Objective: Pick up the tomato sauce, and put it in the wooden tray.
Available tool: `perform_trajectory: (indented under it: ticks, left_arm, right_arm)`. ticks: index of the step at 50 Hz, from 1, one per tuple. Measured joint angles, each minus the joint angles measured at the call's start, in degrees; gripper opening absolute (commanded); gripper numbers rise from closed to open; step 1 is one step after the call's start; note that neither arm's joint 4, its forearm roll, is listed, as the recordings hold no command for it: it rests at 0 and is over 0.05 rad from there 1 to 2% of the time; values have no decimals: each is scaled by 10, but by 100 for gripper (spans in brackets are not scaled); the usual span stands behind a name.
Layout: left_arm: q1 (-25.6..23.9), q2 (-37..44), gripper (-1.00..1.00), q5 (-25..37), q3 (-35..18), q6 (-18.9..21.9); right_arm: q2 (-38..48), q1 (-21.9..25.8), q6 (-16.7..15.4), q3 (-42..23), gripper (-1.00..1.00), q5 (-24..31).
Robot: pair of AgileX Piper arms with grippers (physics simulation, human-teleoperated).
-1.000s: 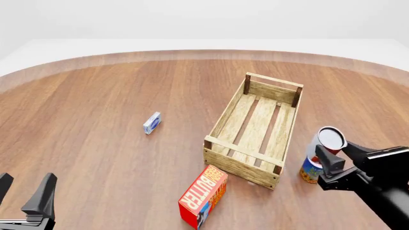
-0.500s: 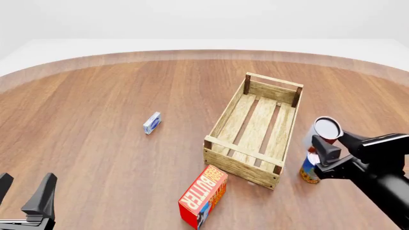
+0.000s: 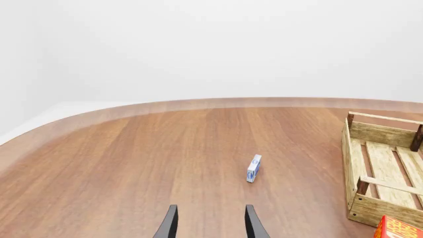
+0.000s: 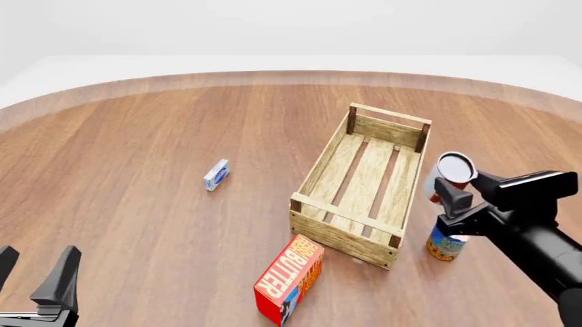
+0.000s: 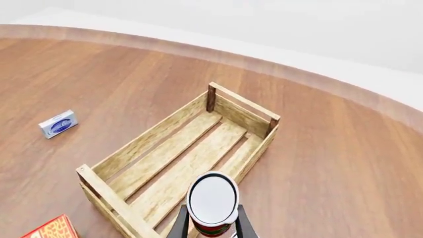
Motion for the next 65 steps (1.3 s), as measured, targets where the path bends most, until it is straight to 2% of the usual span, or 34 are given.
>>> perform_trajectory:
  ticks: [65]
  left_arm:
    - [0, 0, 100, 0, 0, 0]
  right_arm:
    - [150, 15, -7, -63, -100, -88]
